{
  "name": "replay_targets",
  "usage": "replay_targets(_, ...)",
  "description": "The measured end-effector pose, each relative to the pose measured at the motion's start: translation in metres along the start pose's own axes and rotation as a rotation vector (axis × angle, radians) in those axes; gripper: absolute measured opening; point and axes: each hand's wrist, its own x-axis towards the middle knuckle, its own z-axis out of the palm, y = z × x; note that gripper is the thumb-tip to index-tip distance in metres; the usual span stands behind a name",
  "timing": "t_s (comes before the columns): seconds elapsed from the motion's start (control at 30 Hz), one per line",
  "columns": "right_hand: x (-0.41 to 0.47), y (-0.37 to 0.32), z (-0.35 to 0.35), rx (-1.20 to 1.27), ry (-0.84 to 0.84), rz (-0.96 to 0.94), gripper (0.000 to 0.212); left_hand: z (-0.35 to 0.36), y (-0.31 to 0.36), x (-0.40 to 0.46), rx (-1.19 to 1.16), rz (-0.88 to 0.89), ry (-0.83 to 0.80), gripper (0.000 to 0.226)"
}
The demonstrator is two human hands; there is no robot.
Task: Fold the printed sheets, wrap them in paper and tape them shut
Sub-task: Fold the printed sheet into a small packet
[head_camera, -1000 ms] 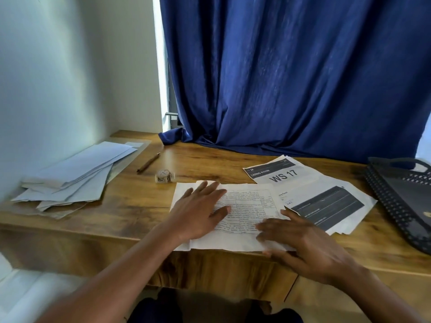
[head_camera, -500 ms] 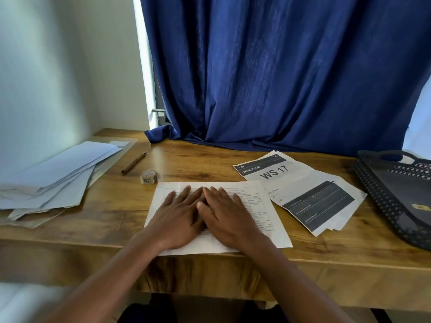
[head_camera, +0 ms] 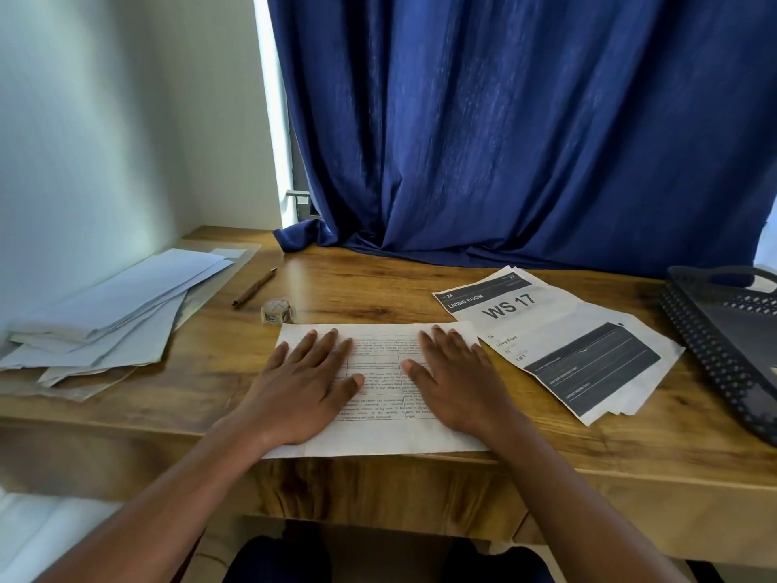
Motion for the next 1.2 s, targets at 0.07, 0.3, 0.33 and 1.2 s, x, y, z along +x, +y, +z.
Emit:
replay_targets(0.07,0.001,0.004,0.000,-0.017,-0.002,0.030,0.073,-0.003,-0.003,-0.002,-0.020,-0.092,-0.011,0.078)
replay_targets(0.3,0.000,0.001,0.002,-0.035,0.030,0.027,0.072,-0.006,0.052,0.008,0.007,0.053,0.173,0.068)
replay_targets(0.33,-0.002,0.001,0.001,-0.032,0.030,0.025,0.071,-0.003,0.060,0.010,-0.020,0.097,0.137,0.066)
replay_targets(1.2,-0.017,-0.069,0.007,0.085,-0.001,-0.182,0.063,0.006,-0.001,-0.010,0.001,0.001,0.079,0.084)
